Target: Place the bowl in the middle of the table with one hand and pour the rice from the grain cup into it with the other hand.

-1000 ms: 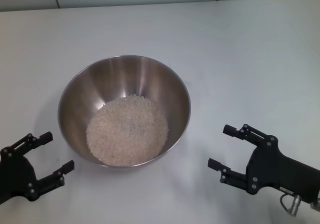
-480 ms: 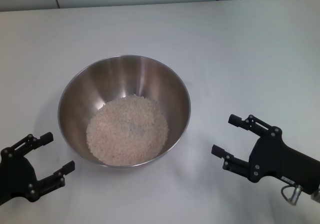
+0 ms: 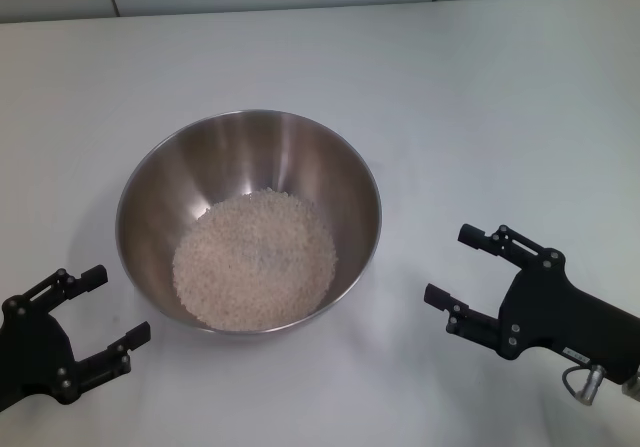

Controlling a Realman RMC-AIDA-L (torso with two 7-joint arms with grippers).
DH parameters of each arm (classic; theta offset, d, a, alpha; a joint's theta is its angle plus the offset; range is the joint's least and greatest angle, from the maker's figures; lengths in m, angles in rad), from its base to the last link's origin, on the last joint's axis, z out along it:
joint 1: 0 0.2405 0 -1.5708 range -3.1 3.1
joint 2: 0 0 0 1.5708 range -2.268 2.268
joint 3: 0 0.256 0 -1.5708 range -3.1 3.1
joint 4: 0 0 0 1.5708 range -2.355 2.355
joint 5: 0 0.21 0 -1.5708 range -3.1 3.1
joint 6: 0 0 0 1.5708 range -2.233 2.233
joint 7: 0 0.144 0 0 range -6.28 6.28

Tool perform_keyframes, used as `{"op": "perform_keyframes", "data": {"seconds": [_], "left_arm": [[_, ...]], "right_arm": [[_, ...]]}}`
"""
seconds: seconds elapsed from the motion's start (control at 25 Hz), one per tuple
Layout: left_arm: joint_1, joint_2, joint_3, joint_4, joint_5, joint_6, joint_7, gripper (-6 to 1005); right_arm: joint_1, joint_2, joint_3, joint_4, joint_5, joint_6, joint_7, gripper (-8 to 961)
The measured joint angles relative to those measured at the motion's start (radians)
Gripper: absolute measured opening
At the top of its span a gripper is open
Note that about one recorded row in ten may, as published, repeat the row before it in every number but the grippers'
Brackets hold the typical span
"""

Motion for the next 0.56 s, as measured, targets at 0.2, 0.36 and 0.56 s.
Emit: {"op": "perform_keyframes", "data": {"seconds": [0.2,0.36,0.56], "left_arm": [[0.000,0.000,0.000,0.000,0.000,0.000,0.000,811],[0.000,0.001,0.000,-0.001,0.000,0.000,0.000,811],[0.000,0.001,0.000,-0.002,0.000,0.000,0.000,811]], "right_arm": [[0.000,0.000,0.004,-0.001,0.000,0.000,-0.005,766],[0.000,0.001,0.004,0.000,0.000,0.003,-0.006,766],[0.000,0.001,0.005,0.002,0.000,0.008,-0.007,766]]}}
